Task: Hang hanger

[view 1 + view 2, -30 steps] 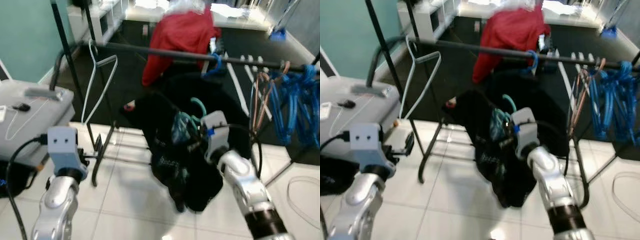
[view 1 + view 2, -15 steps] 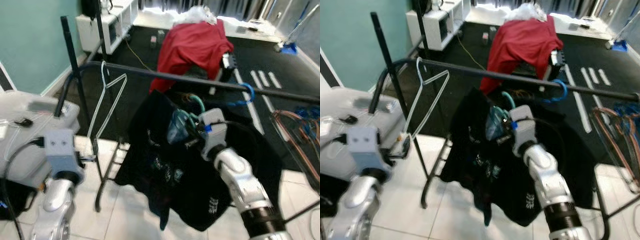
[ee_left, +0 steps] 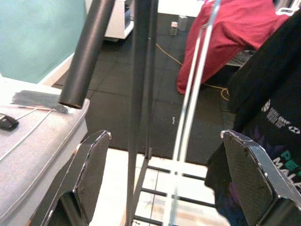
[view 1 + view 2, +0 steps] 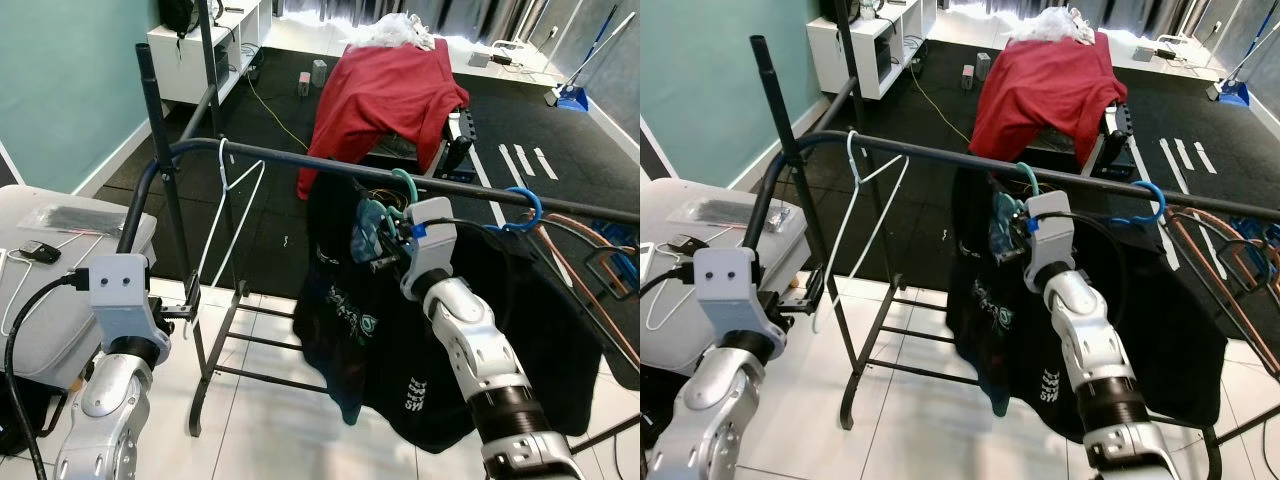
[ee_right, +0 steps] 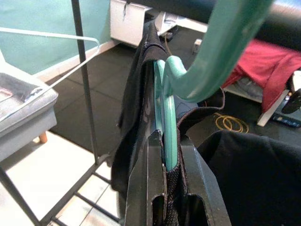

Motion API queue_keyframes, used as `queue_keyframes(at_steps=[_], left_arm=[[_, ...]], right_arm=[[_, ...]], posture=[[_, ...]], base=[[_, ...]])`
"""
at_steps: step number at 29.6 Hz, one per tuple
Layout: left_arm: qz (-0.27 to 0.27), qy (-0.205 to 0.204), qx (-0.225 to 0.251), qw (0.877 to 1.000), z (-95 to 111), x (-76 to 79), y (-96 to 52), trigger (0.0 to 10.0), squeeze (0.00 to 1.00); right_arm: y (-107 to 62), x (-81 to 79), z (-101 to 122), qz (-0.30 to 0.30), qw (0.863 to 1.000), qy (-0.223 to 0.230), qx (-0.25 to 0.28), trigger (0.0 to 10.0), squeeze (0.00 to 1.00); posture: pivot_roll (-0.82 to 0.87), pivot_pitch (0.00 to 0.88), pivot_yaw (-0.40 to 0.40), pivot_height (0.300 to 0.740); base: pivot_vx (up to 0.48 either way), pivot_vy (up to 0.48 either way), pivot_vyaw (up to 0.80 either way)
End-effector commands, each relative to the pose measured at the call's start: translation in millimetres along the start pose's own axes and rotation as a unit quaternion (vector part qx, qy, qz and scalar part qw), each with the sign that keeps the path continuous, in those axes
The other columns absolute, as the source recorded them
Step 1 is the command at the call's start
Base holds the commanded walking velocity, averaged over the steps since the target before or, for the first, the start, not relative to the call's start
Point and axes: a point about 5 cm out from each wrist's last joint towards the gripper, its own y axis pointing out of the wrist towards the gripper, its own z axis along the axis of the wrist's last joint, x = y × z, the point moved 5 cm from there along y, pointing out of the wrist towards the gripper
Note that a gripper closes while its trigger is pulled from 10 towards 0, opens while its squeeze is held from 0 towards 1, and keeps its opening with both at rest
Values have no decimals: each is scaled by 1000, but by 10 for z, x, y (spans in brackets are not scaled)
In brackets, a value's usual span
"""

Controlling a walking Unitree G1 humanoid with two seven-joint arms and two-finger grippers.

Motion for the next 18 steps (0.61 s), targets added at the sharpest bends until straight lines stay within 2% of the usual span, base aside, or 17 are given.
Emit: queue_keyframes(at_steps=[1, 8, 12, 18], left_arm=[[-5, -6, -10, 1000, -51, 14, -1, 10000, 0], [-6, -7, -9, 1000, -47, 19, -8, 10000, 0], [-8, -7, -9, 1000, -48, 21, -11, 10000, 0], [-9, -4, -10, 1000, -45, 23, -12, 10000, 0]], right_arm=[[29, 108, 41, -27, 1000, -3, 4, 10000, 0], [221, 286, 116, -70, 997, 6, -10, 10000, 0], [276, 375, 91, -89, 996, 10, -24, 10000, 0], [303, 426, 46, -99, 994, 15, -38, 10000, 0]], posture=[[-26, 72, -90, 740], [-18, 76, -92, 740], [-17, 78, -88, 740], [-7, 81, -88, 740]], base=[[0, 0, 0], [0, 0, 0], [0, 0, 0], [0, 0, 0]])
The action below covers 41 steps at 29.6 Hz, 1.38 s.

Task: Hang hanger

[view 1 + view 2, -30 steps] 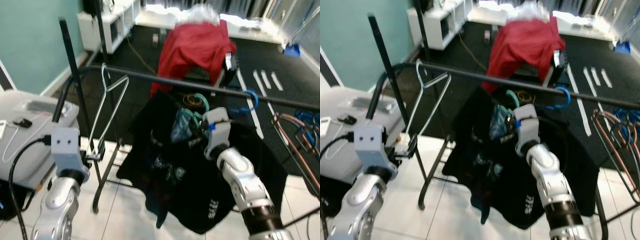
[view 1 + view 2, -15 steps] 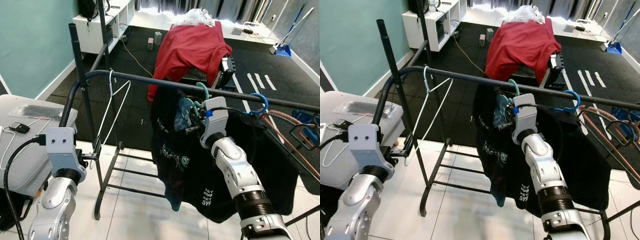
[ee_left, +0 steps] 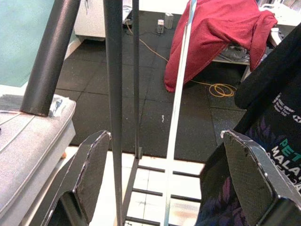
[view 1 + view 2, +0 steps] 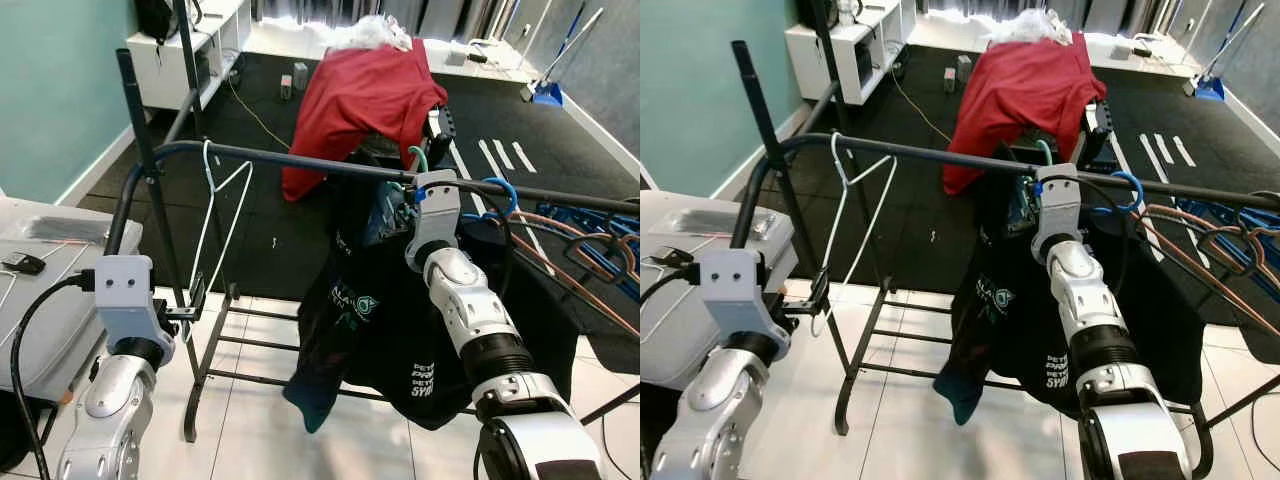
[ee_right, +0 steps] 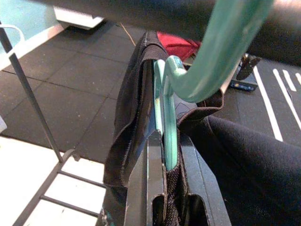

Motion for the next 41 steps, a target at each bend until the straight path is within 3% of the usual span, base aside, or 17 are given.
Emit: queue_keyframes(at_steps=[1, 6, 11, 12, 13, 14, 20, 26, 27, 28, 29, 32, 34, 35, 37, 38, 41], left_arm=[[-5, -3, -8, 1000, -34, 12, -9, 10000, 0], [-5, 3, -9, 1000, -29, 9, -18, 10000, 0], [-6, 4, -10, 1000, -28, 7, -21, 10000, 0], [-6, 5, -10, 1000, -28, 8, -22, 10000, 0], [-6, 5, -10, 1000, -28, 8, -22, 10000, 0], [-6, 5, -11, 1000, -29, 8, -22, 10000, 0], [-6, 5, -10, 1000, -27, 13, -24, 10000, 0], [-5, 7, -10, 1000, -28, 11, -25, 10000, 0], [-2, 12, -12, 1000, -36, 7, -26, 10000, 0], [-2, 12, -12, 1000, -36, 7, -26, 10000, 0], [1, 14, -13, 1000, -42, 4, -30, 10000, 0], [4, 15, -13, 1000, -44, 2, -36, 10000, 0], [7, 12, -10, 1000, -39, 2, -51, 10000, 0], [6, 10, -9, 1000, -37, 6, -56, 10000, 0], [5, 9, -8, 1000, -36, 9, -59, 10000, 0], [4, 8, -8, 1000, -37, 12, -59, 10000, 0], [3, 8, -8, 1000, -39, 15, -59, 10000, 0]], right_arm=[[22, 99, 93, -16, 1000, 2, 14, 10000, 0], [54, 91, -123, -14, 998, 32, -52, 10000, 0], [52, 37, -186, 1, 997, 44, -70, 10000, 8], [46, -41, -225, 22, 995, 52, -79, 10000, 549], [46, -41, -225, 22, 995, 52, -79, 10000, 549], [37, -121, -255, 43, 994, 56, -85, 10000, 1000], [-18, -368, -219, 113, 989, 69, -72, 10000, 1000], [-41, -417, -210, 127, 988, 59, -67, 10000, 1000], [-89, -409, -157, 123, 991, 22, -40, 10000, 1000], [-89, -409, -157, 123, 991, 22, -40, 10000, 1000], [-184, -394, -109, 104, 994, -36, -2, 10000, 1000], [-300, -411, -102, 86, 993, -76, 27, 10000, 1000], [-526, -475, -155, 59, 989, -126, 57, 10000, 1000], [-591, -494, -167, 48, 988, -136, 62, 10000, 302], [-627, -503, -166, 42, 987, -140, 64, 10000, 302], [-644, -512, -152, 39, 987, -141, 66, 10000, 0], [-654, -517, -144, 38, 987, -141, 68, 10000, 0]], posture=[[-7, 81, -88, 740], [-2, 87, -87, 740], [-4, 91, -84, 740], [-4, 91, -84, 740], [-4, 91, -84, 740], [-4, 91, -84, 740], [-7, 89, -92, 740], [-10, 89, -93, 740], [-21, 86, -99, 740], [-21, 86, -99, 740], [-27, 82, -107, 740], [-30, 80, -110, 740], [-32, 78, -112, 740], [-33, 77, -114, 740], [-33, 77, -114, 740], [-36, 75, -112, 740], [-36, 75, -112, 740]], base=[[0, 0, 0], [0, 0, 0], [0, 0, 0], [0, 0, 0], [0, 0, 0], [0, 0, 0], [0, 0, 0], [0, 0, 0], [0, 0, 0], [0, 0, 0], [0, 0, 0], [0, 0, 0], [0, 0, 0], [0, 0, 0], [0, 0, 0], [0, 0, 0], [0, 0, 0]])
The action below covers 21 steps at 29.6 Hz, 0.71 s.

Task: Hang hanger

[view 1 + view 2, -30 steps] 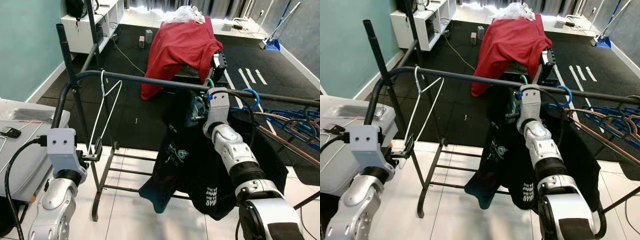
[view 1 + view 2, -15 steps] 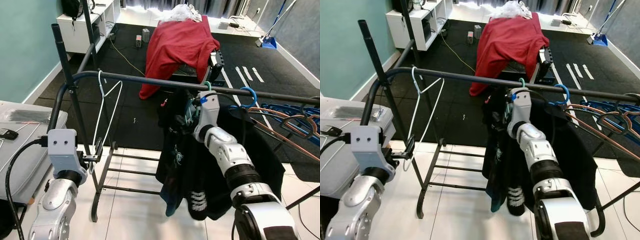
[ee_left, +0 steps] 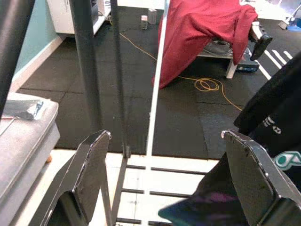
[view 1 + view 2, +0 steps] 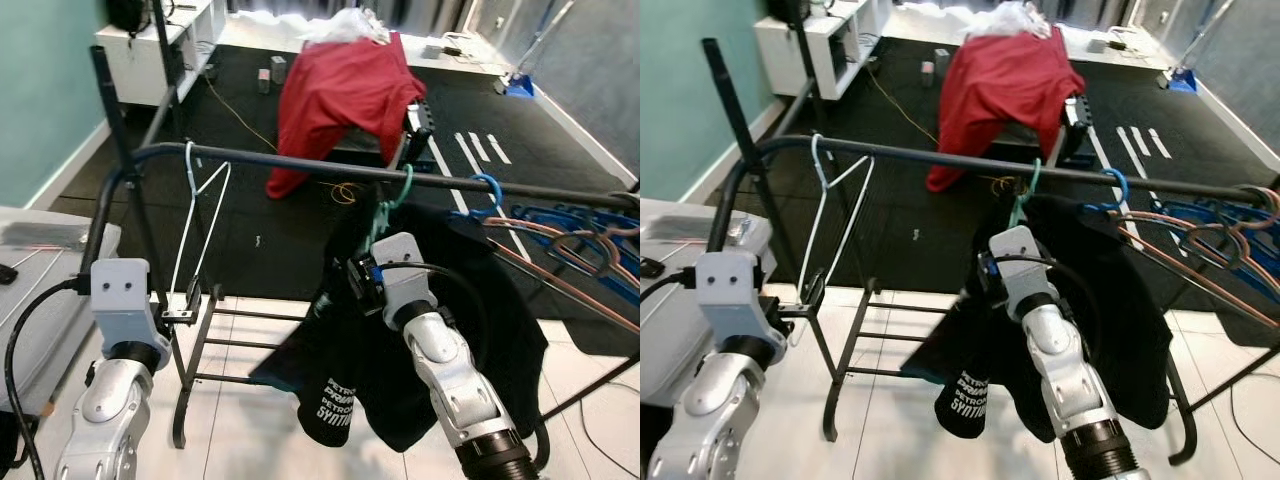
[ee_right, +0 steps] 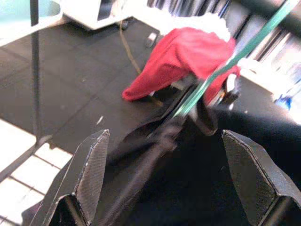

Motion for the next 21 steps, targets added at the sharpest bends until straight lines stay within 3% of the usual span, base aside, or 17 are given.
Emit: queue_keyframes(at_steps=[1, 2, 4, 6, 9, 12, 16, 21], left_arm=[[-11, 0, -3, 1000, -20, 38, -22, 10000, 0], [-11, 0, -3, 1000, -20, 38, -22, 10000, 0], [-19, -2, -1, 1000, -14, 59, -33, 10000, 0], [-19, -2, -1, 1000, -14, 59, -33, 10000, 0], [-24, -2, 2, 1000, 2, 76, -46, 10000, 0], [-24, -2, 5, 1000, 13, 84, -48, 10000, 0], [-25, -4, 9, 1000, 23, 84, -57, 10000, 0], [-24, -7, 9, 1000, 23, 77, -58, 10000, 0]], right_arm=[[6, 110, 11, -16, 1000, -18, -4, 10000, 0], [6, 110, 11, -16, 1000, -18, -4, 10000, 0], [4, 290, -17, -38, 999, -37, -10, 10000, 0], [4, 290, -17, -38, 999, -37, -10, 10000, 0], [7, 701, -99, -89, 993, -71, -27, 10000, 0], [-31, 906, -262, -115, 988, -79, -62, 10000, 0], [-70, 968, -423, -121, 987, -50, -95, 10000, 0], [-63, 928, -432, -114, 987, -51, -97, 10000, 0]], posture=[[-39, 71, -115, 740], [-39, 71, -115, 740], [-42, 76, -115, 740], [-42, 76, -115, 740], [-44, 80, -117, 740], [-44, 80, -117, 740], [-45, 81, -116, 740], [-47, 82, -115, 740]], base=[[0, 0, 0], [0, 0, 0], [0, 0, 0], [0, 0, 0], [-290, 0, 0], [-311, 0, 0], [-319, 0, 0], [-329, 0, 0]])
